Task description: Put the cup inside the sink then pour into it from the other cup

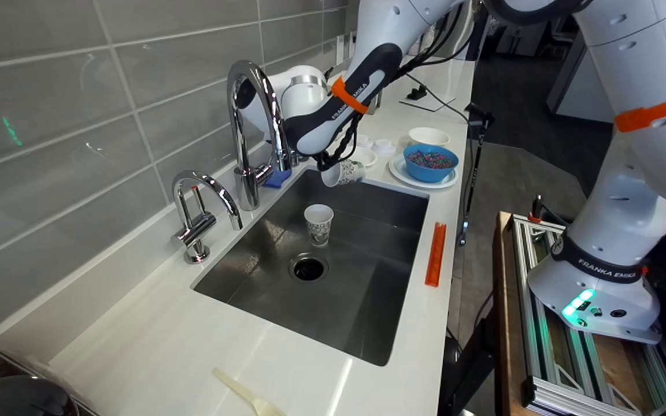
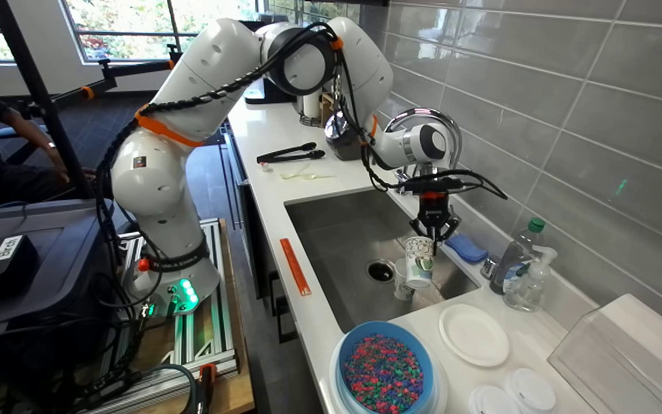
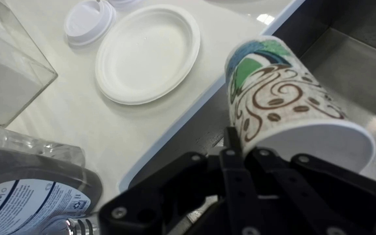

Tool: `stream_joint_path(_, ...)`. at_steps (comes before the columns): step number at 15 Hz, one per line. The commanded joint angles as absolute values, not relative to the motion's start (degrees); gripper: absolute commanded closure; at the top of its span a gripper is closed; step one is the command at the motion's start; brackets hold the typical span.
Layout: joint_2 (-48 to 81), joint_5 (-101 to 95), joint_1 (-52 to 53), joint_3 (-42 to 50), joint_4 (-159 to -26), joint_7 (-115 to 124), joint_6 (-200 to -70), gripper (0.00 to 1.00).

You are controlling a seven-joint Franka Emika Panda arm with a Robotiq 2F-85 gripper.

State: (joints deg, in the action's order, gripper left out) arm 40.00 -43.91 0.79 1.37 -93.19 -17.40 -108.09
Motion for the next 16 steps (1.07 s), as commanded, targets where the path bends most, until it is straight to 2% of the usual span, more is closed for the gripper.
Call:
stream_joint_path(1, 38.73, -42.41, -0.74, 0.6, -94.6, -17.47, -111.64, 0.99)
stream_joint_path(16, 35.24, -36.64, -3.35, 1.54, -98.15, -17.04, -117.47, 0.99)
